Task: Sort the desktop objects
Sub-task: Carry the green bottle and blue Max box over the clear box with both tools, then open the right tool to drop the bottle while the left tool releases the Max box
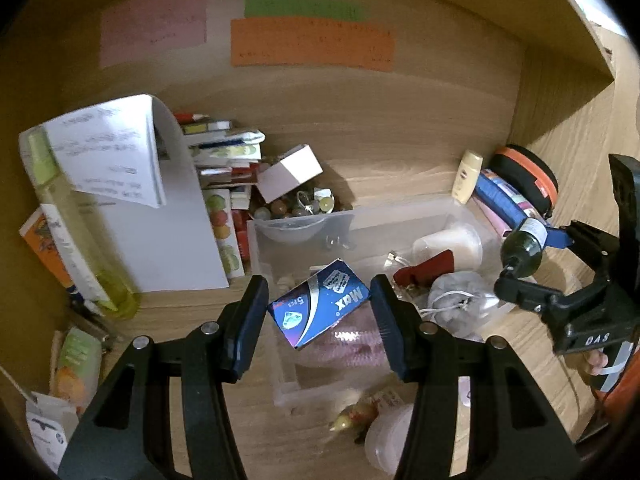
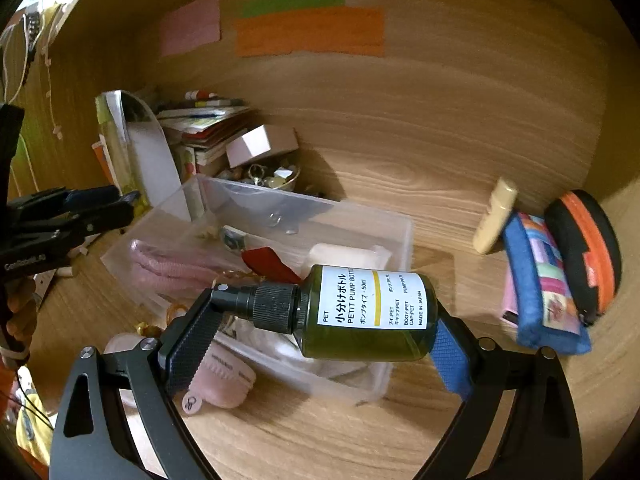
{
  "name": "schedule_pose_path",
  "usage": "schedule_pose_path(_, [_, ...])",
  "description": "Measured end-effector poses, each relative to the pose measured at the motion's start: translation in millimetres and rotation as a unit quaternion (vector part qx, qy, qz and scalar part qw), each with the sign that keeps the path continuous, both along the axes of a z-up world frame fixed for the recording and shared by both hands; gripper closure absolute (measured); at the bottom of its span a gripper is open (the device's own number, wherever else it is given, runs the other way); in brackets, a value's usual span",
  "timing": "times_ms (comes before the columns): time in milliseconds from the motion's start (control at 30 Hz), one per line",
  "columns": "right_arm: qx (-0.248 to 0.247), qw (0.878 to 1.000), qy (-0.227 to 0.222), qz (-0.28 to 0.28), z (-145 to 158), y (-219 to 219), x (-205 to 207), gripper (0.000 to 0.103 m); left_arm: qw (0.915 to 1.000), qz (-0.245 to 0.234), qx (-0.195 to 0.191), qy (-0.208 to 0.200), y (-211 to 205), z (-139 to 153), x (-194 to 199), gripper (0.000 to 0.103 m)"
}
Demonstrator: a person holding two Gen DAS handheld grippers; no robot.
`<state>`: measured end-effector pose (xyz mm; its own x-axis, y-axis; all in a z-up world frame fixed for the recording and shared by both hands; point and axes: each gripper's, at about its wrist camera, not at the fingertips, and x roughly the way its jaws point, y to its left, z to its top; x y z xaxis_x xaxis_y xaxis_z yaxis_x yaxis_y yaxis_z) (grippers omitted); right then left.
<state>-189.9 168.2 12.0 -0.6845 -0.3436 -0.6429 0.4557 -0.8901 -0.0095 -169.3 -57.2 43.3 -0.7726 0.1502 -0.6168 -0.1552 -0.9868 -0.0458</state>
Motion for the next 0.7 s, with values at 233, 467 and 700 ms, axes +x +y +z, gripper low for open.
schedule_pose_path(233, [0.014,1.000,-0.008,0.024,-9.1,-22.3,-15.9,0.009,0.9997,-0.009,0.002,-0.024,5.3,-11.4,-20.6,0.050])
schedule_pose_path(467, [0.028,0.999,-0.025,0.035,-22.6,-35.8,-24.9,0.009,0.9986,-0.018,0.005,-0.050,10.2,-24.8,-36.6,0.050])
schedule_pose_path(700, [0.044,0.998,-0.035,0.034,-27.8,-39.9,-26.7,0.009,0.9979,-0.015,0.007,-0.062,12.4,-29.2,-40.9,0.048])
